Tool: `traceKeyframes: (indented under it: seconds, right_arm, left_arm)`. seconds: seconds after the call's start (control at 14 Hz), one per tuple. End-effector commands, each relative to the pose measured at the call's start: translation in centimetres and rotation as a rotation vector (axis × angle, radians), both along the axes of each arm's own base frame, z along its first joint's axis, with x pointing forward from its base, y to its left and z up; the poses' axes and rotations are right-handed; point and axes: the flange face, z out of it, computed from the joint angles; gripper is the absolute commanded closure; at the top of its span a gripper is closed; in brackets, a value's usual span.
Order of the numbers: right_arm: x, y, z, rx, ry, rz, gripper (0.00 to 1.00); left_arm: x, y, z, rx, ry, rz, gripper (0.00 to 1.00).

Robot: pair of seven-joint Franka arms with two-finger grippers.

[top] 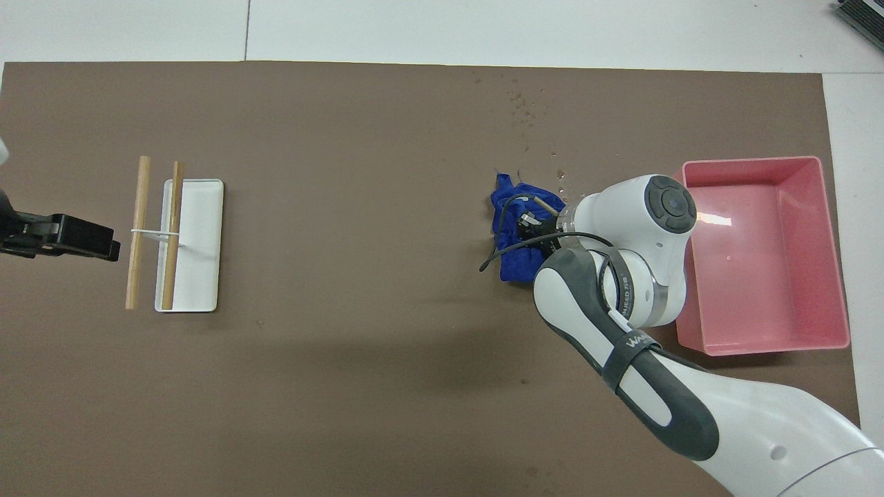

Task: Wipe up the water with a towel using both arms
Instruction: 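Wipe the towel across the water spill with the right gripper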

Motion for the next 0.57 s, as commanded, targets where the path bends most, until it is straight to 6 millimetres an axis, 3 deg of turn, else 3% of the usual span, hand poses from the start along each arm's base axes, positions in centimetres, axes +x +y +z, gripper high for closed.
traceKeyframes:
  seconds: [0.0, 0.21, 0.5]
  right_arm:
    - [-4.8, -1.7, -2.4, -0.029, 0.125, -0.044, 1.00]
    - [-7.0, -3.0, -2.2, -0.037, 0.149, -0.048, 1.00]
    - [-8.6, -4.1, 0.5, -0.025, 0.251, -0.017, 1.00]
  left_arm:
    - [-0.5, 0.2, 0.0, 0.020, 0.009, -0.008, 0.00]
    - [-0.5, 0.3, 0.0, 0.020, 0.009, -0.006, 0.00]
    - [-0.5, 0.3, 0.0, 0.020, 0.009, -0.006, 0.00]
